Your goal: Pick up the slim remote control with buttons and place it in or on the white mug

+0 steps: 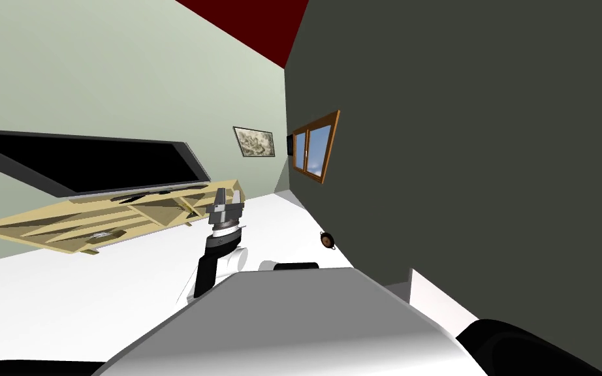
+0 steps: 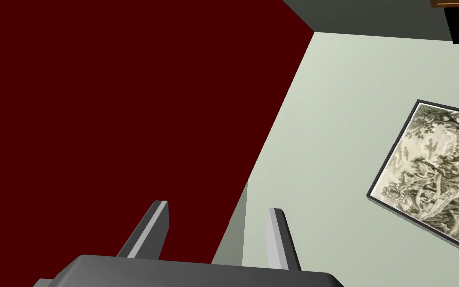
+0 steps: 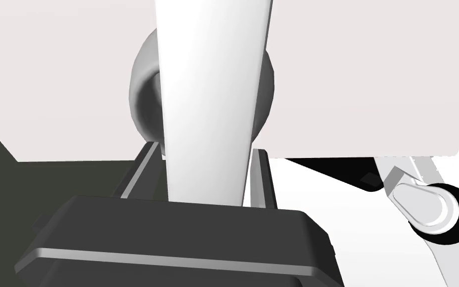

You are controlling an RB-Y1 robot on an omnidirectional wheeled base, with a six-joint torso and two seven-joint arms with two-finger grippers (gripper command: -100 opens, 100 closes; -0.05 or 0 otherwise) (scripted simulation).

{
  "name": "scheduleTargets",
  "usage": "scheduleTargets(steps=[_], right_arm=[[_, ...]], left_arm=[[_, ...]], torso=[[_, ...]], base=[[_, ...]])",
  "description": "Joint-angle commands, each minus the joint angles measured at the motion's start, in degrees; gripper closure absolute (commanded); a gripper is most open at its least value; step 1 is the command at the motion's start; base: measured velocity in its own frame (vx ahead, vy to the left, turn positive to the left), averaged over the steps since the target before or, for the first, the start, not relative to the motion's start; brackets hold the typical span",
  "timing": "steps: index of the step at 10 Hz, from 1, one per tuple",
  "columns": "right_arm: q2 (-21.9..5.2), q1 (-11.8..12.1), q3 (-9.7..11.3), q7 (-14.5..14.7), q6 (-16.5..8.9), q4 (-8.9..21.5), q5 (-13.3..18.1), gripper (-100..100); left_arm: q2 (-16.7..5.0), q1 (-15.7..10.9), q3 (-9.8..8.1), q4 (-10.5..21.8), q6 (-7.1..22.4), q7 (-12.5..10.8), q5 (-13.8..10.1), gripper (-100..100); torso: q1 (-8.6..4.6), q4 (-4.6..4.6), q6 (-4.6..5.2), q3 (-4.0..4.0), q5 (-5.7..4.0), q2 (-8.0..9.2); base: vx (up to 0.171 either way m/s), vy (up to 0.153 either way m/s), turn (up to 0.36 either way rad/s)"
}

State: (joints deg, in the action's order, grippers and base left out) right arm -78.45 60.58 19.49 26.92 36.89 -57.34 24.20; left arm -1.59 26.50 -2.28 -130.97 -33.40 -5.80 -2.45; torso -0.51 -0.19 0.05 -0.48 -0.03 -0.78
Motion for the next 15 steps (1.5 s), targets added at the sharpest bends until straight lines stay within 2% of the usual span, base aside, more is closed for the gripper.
scheduleTargets(steps=[1, 2, 6, 7, 8, 12, 13, 15], right_arm=[[0.00, 0.00, 0.00, 0.00, 0.00, 0.00, 0.00, 100], [-0.15, 0.00, -0.02, -0.02, 0.21, 0.04, 0.03, -100], [-0.15, -0.01, -0.03, -0.01, 0.19, 0.04, 0.03, -100], [-0.15, -0.01, -0.03, -0.01, 0.19, 0.04, 0.03, 0], [-2.12, 0.96, -1.09, -0.18, 1.33, -0.17, -0.83, -100], [-6.07, 2.89, -3.20, -0.51, 3.61, -0.58, -2.55, -100], [-8.04, 3.85, -4.26, -0.68, 4.75, -0.78, -3.40, -100], [-10.01, 4.82, -5.31, -0.84, 5.89, -0.99, -4.26, -100]], left_arm=[[0.00, 0.00, 0.00, 0.00, 0.00, 0.00, 0.00, 0], [0.00, 0.00, 0.00, 0.00, 0.00, 0.00, 0.00, 0], [0.01, -0.01, 0.01, 0.00, 0.00, 0.00, 0.00, 0], [0.01, -0.01, 0.01, 0.00, 0.00, 0.00, 0.00, 0], [0.01, -0.01, 0.01, 0.00, 0.00, 0.00, 0.00, 0], [0.01, -0.01, 0.01, 0.00, 0.00, 0.00, 0.00, 0], [0.01, -0.01, 0.01, 0.00, 0.00, 0.00, 0.00, 0], [0.01, -0.01, 0.01, 0.00, 0.00, 0.00, 0.00, 0]], torso=[[0.00, 0.00, 0.00, 0.00, 0.00, 0.00], [0.15, 0.03, 0.03, 0.07, -0.01, 0.11], [0.34, 0.07, 0.05, 0.16, 0.05, 0.25], [0.34, 0.07, 0.05, 0.16, 0.05, 0.26], [0.34, 0.07, 0.05, 0.16, 0.05, 0.26], [0.49, 0.09, 0.06, 0.21, 0.09, 0.34], [0.46, 0.09, 0.06, 0.20, 0.09, 0.33], [0.51, 0.10, 0.07, 0.23, 0.09, 0.38]], base=[[0.018, -0.035, 0.006], [0.005, -0.008, 0.006], [0.000, 0.000, 0.000], [0.000, 0.000, 0.000], [-0.013, 0.021, -0.091], [-0.025, 0.033, -0.064], [-0.034, 0.037, -0.110], [-0.031, 0.038, -0.068]])
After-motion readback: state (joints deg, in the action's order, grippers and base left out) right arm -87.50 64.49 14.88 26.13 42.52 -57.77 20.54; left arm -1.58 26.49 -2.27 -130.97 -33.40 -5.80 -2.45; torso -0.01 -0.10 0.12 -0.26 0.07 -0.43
